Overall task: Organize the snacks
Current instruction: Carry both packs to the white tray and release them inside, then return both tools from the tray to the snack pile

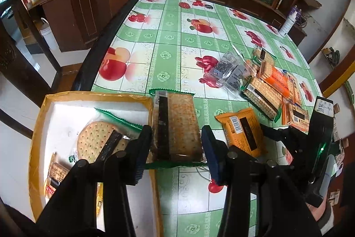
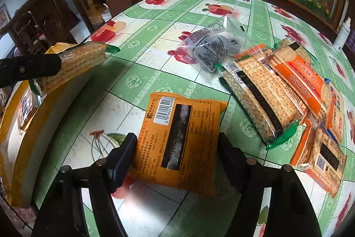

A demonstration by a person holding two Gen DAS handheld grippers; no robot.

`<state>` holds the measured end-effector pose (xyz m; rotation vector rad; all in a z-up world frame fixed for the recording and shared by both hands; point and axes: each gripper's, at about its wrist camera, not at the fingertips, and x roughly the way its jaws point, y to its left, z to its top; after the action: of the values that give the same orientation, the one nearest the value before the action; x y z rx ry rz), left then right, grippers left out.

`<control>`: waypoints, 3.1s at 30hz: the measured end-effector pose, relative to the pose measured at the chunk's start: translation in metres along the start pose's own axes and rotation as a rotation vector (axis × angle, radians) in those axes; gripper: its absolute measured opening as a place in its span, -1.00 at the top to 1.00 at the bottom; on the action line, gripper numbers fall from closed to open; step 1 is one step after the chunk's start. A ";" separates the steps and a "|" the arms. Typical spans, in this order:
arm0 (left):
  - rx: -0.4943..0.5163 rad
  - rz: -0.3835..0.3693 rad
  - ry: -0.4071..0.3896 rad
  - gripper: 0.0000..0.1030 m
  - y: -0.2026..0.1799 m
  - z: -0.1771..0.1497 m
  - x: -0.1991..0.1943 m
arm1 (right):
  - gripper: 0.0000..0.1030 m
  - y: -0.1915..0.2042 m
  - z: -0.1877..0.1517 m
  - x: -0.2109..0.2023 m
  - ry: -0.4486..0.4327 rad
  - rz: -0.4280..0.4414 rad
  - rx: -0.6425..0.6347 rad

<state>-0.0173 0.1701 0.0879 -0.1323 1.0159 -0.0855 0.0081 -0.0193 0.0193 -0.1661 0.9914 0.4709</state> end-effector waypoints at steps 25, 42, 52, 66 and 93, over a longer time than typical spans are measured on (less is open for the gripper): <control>-0.012 0.198 -0.162 0.07 0.047 -0.043 -0.058 | -0.40 0.074 0.028 -0.065 -0.184 0.130 -0.131; -0.148 0.267 -0.149 0.07 0.112 -0.080 -0.067 | -0.40 0.144 0.052 -0.057 -0.197 0.203 -0.284; -0.155 0.278 -0.151 0.07 0.120 -0.088 -0.064 | -0.41 0.170 0.054 -0.041 -0.166 0.223 -0.322; -0.174 0.246 -0.087 0.08 0.134 -0.089 -0.040 | -0.41 0.183 0.063 0.001 -0.075 0.219 -0.321; -0.074 0.316 -0.194 -0.70 0.078 -0.079 -0.067 | -0.54 0.139 0.054 -0.044 -0.176 0.259 -0.232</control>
<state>-0.1190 0.2507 0.0912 -0.0444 0.8358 0.2492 -0.0341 0.1093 0.0959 -0.2016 0.7869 0.8248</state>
